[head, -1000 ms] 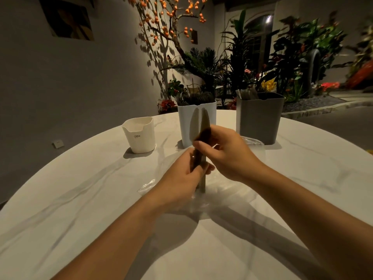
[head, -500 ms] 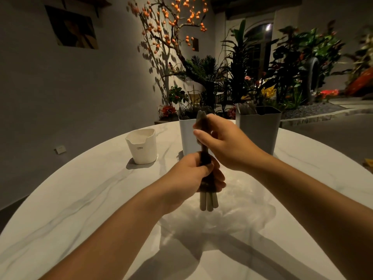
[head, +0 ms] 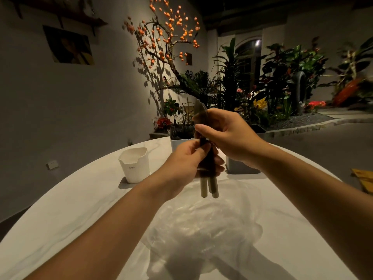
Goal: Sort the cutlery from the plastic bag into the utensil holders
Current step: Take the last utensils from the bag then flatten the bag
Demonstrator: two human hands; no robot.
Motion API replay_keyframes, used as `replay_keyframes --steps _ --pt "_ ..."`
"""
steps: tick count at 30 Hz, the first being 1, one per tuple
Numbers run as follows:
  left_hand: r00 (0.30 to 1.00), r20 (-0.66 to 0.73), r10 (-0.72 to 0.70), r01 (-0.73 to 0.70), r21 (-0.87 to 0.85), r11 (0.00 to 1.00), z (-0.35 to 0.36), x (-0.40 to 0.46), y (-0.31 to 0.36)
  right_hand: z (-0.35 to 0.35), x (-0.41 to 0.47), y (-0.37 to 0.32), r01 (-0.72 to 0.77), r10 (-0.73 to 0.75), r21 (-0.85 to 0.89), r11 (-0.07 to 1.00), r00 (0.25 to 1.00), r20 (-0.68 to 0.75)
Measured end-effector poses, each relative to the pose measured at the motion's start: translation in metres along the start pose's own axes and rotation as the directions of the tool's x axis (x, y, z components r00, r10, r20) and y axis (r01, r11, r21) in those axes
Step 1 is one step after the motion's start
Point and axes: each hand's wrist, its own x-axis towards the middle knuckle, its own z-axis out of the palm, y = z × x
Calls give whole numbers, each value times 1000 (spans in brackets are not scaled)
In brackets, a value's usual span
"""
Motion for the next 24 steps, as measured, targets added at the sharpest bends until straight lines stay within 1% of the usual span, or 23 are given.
replay_keyframes --steps 5,7,9,12,15,20,22,24 --pt "999 27 42 -42 17 999 11 26 13 -24 10 -1 53 -63 -92 994 992 -113" --pt "998 51 42 -43 11 999 17 37 18 -35 15 1 60 -73 -104 993 990 -124" --pt "996 70 48 -49 12 999 22 50 23 -48 20 6 67 -79 -112 992 991 -106" --pt "993 91 77 -83 62 995 31 73 30 -67 28 13 75 -92 -165 984 991 -100" --pt "988 105 112 -123 100 987 38 98 35 -83 37 18 85 -122 -241 967 982 -146" --pt "975 150 165 -183 116 976 48 138 34 -101 52 36 111 -190 -311 944 953 -238" --pt "972 148 183 -201 121 972 51 152 31 -105 58 45 119 -210 -324 938 942 -263" --pt "972 114 206 -221 142 965 56 167 31 -110 65 52 143 -250 -354 924 927 -281"
